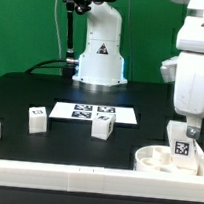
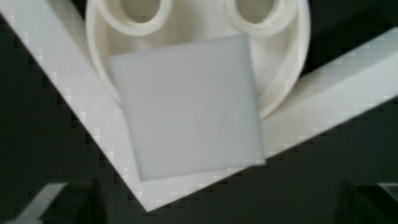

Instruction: Assemble stool

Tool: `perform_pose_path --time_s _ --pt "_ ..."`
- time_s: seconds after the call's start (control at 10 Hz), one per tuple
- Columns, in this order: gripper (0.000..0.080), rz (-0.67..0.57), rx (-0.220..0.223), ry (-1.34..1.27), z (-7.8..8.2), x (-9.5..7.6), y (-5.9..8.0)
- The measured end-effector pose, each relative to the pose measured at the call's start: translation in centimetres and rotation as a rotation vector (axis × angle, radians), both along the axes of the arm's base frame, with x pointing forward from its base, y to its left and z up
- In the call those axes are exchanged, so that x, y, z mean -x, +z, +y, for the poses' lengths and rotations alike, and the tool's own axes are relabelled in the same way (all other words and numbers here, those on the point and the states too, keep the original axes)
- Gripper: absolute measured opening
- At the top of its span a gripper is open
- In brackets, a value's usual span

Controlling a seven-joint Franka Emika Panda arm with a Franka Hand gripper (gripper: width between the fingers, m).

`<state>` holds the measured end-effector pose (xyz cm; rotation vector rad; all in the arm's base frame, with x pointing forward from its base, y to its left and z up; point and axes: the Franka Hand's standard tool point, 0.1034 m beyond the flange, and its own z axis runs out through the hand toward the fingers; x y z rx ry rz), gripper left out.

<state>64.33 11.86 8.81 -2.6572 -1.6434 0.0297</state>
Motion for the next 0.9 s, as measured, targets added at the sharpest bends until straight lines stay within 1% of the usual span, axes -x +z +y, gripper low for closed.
perform_pose_path --time_s 0.2,0.3,0.4,0.5,0.6,0.9 --pt "0.0648 0.006 0.002 -0.011 -0.6 0.1 -0.4" --pt "0.0622 0.004 0.001 -0.017 -0.9 0.2 -0.5" --pt "0.0622 0.0 0.0 -0.023 -1.2 0.2 -0.8" --pt "0.0436 0.004 0.001 -0.027 -1.5 0.4 -1.0" --pt "0.0337 0.004 0.001 -0.031 -1.8 0.3 -1.0" --pt "0.0337 0.004 0.001 -0.043 -2.1 0.3 -1.0"
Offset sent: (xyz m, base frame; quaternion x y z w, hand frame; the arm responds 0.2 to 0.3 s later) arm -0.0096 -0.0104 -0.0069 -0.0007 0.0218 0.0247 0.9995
